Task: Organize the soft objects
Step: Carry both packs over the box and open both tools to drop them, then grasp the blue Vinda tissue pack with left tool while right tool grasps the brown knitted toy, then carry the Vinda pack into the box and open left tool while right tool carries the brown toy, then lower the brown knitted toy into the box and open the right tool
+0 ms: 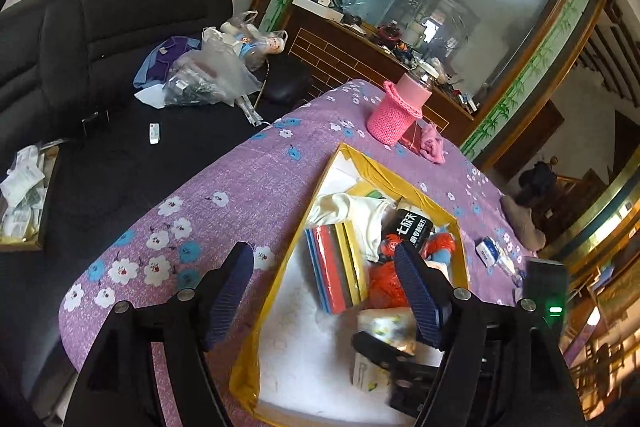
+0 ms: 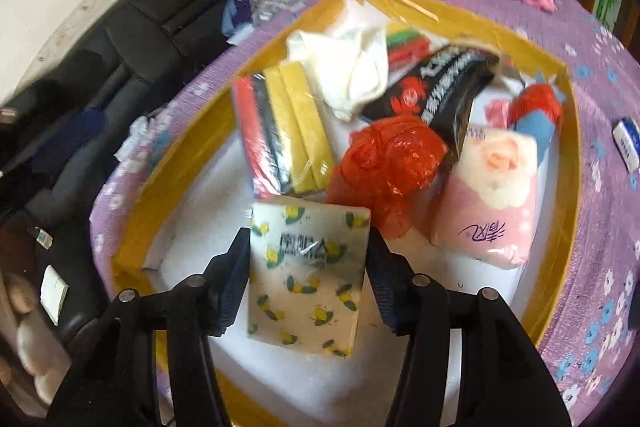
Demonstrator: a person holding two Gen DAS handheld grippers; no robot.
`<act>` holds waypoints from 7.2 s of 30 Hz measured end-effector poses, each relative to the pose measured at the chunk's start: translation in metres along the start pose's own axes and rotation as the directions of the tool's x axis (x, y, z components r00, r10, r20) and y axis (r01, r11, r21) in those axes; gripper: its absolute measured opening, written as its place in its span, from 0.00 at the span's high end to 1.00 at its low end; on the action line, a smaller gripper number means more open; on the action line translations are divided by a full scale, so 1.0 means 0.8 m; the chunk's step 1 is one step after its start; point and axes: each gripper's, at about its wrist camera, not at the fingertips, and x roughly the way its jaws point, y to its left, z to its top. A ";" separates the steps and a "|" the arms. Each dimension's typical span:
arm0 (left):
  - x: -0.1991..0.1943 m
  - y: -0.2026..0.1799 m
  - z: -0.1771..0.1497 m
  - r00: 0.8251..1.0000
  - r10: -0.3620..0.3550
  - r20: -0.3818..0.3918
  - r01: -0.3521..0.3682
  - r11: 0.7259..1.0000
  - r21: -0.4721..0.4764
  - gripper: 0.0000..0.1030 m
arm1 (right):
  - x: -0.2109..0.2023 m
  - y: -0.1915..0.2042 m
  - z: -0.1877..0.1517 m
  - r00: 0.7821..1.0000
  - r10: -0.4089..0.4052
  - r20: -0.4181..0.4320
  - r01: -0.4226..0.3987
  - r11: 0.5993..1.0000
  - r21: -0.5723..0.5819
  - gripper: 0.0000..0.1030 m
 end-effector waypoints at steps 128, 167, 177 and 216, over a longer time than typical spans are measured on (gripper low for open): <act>0.049 -0.067 -0.033 0.988 -0.021 -0.153 0.036 0.995 0.095 0.40 | -0.298 -0.300 -0.116 0.881 -0.338 0.332 0.110 0.828 0.550 0.94; 0.072 -0.062 -0.062 0.976 0.139 -0.166 -0.090 0.959 0.268 0.38 | -0.280 -0.391 -0.314 0.844 -0.536 0.002 0.307 0.486 0.818 0.43; 0.059 -0.055 -0.052 0.982 0.129 -0.138 -0.095 0.968 0.231 0.31 | -0.295 -0.367 -0.320 0.836 -0.533 0.131 0.223 0.548 0.807 0.56; -0.019 0.037 -0.029 1.000 0.009 0.017 -0.010 0.999 0.046 0.20 | -0.078 -0.049 -0.030 0.981 -0.179 0.078 0.172 0.981 0.087 0.42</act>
